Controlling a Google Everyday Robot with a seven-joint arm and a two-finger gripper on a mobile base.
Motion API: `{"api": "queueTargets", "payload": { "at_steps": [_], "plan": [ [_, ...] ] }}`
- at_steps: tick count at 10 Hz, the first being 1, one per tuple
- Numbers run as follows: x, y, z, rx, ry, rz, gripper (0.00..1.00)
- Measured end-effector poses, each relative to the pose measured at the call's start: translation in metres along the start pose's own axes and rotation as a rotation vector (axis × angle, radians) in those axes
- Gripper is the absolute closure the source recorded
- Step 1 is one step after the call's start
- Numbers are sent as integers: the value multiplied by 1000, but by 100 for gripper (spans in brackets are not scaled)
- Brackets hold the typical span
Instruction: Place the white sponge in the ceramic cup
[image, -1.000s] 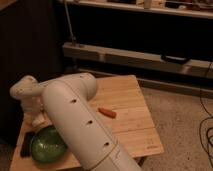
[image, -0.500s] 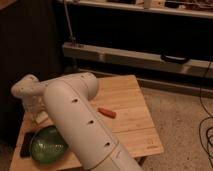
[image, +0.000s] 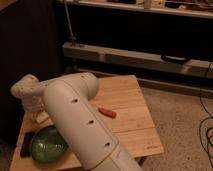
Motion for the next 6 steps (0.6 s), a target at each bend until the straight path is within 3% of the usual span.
{"api": "queueTargets", "payload": {
  "at_steps": [1,4,6],
  "plan": [
    [-1,4,-7,-3,-22,-14,100],
    [-3,-2,-61,9,-106,-68,100],
    [-7,3,-118,11,-168,-115,100]
  ]
}}
